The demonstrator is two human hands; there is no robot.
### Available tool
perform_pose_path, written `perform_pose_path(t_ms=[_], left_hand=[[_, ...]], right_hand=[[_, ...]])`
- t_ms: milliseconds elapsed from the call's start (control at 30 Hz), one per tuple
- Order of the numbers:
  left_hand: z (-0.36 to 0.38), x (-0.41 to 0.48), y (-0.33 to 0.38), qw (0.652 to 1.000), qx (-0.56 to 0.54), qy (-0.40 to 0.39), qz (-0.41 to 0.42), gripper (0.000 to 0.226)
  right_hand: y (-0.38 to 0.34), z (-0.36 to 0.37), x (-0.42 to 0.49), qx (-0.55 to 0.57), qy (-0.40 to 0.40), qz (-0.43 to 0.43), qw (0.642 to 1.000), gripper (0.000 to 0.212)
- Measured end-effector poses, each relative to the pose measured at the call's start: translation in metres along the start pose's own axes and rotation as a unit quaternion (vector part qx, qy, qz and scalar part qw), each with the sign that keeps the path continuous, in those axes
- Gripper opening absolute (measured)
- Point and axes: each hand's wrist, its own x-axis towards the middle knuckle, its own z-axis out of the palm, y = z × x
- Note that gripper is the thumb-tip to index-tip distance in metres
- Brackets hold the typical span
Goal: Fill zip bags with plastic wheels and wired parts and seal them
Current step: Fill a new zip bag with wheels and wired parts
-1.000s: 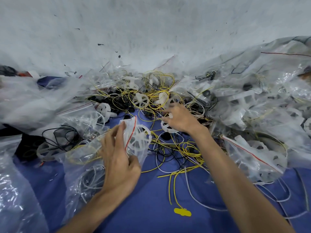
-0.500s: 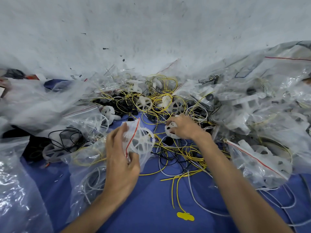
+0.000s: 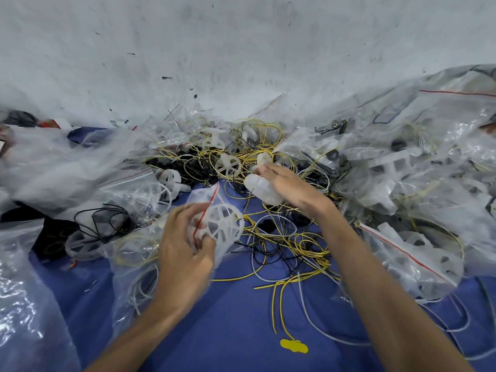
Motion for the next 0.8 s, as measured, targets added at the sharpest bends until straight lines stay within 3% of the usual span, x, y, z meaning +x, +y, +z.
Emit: perform_pose_path(t_ms=[133,267,333,467,533,600,700,800], left_hand=[[-0.002,0.002,0.0,1.0,-0.005,0.015,0.0,0.044],[-0.004,0.003,-0.001,0.999,-0.036,0.026,-0.01,0.045],[-0.005,0.004,0.003,0.997,-0.068,0.039,-0.007,0.048],[-0.011,0.008,0.003,0.993,-0.102,0.056,-0.009,0.051],[-0.013,0.009,-0.001,0.995,-0.072,0.061,0.001,0.053],[-0.014,0.008,-0.001,0.996,-0.051,0.064,0.019,0.06],[-0.015,0.009,0.005,0.997,-0.031,0.059,0.046,0.06],[-0.013,0.006,0.004,0.997,-0.013,0.042,0.061,0.062]], right_hand=[[-0.019,0.001,-0.014,0.193,-0.093,-0.009,0.977,0.053],[-0.046,0.012,-0.025,0.357,-0.182,-0.077,0.913,0.027],[-0.055,0.029,-0.03,0.376,-0.239,-0.07,0.893,0.015],[-0.054,0.061,-0.036,0.266,-0.27,-0.048,0.924,0.003],[-0.048,0.07,-0.034,0.115,-0.25,-0.058,0.96,0.009],[-0.045,0.075,-0.033,0.017,-0.232,-0.073,0.97,0.023],[-0.049,0.076,-0.032,-0.056,-0.238,-0.119,0.962,0.031],[-0.049,0.079,-0.03,-0.265,-0.227,-0.179,0.92,0.035]])
